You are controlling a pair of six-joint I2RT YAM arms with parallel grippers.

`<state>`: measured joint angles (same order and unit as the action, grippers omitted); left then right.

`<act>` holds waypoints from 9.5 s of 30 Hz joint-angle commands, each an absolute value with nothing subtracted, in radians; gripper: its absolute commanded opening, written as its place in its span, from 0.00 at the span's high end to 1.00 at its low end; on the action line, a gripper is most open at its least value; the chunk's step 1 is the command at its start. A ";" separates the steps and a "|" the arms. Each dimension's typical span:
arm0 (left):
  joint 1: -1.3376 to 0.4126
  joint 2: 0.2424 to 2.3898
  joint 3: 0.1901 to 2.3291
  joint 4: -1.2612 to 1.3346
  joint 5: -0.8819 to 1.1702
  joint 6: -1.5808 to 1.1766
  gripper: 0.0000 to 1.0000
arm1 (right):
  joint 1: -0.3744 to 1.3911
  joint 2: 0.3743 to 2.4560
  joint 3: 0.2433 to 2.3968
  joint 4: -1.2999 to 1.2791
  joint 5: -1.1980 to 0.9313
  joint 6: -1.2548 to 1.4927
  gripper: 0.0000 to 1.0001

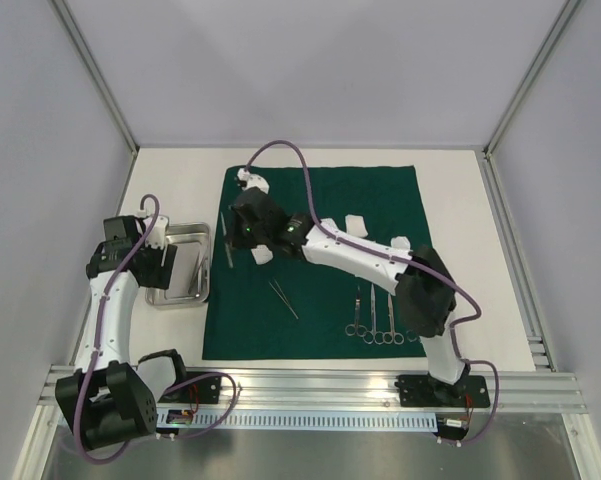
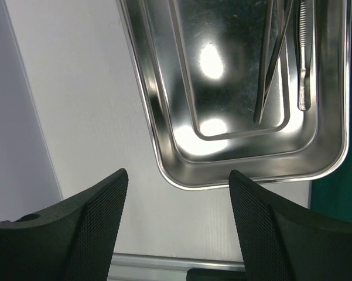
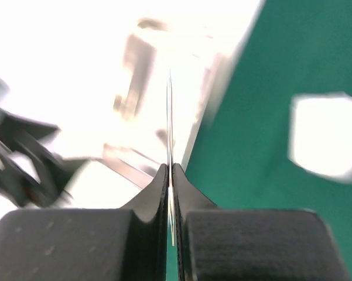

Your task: Prepare the surgical pack

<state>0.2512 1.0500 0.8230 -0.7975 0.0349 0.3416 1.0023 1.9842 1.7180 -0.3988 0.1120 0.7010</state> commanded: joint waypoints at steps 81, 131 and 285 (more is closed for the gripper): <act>0.258 1.078 0.853 -0.761 0.078 0.334 0.14 | 1.077 2.394 2.251 -0.322 0.100 0.788 0.72; 0.258 1.023 0.801 -0.755 0.066 0.341 0.13 | 1.025 1.944 1.560 -0.663 0.095 0.531 1.00; 0.258 0.991 0.963 -0.931 0.201 0.380 0.13 | 0.703 1.463 0.859 -0.474 0.037 0.785 0.99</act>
<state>0.2512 1.0004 0.9127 -0.9176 0.1818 0.3660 0.6979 1.4700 0.8352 -0.5346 0.0570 0.7559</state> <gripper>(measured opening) 0.870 0.065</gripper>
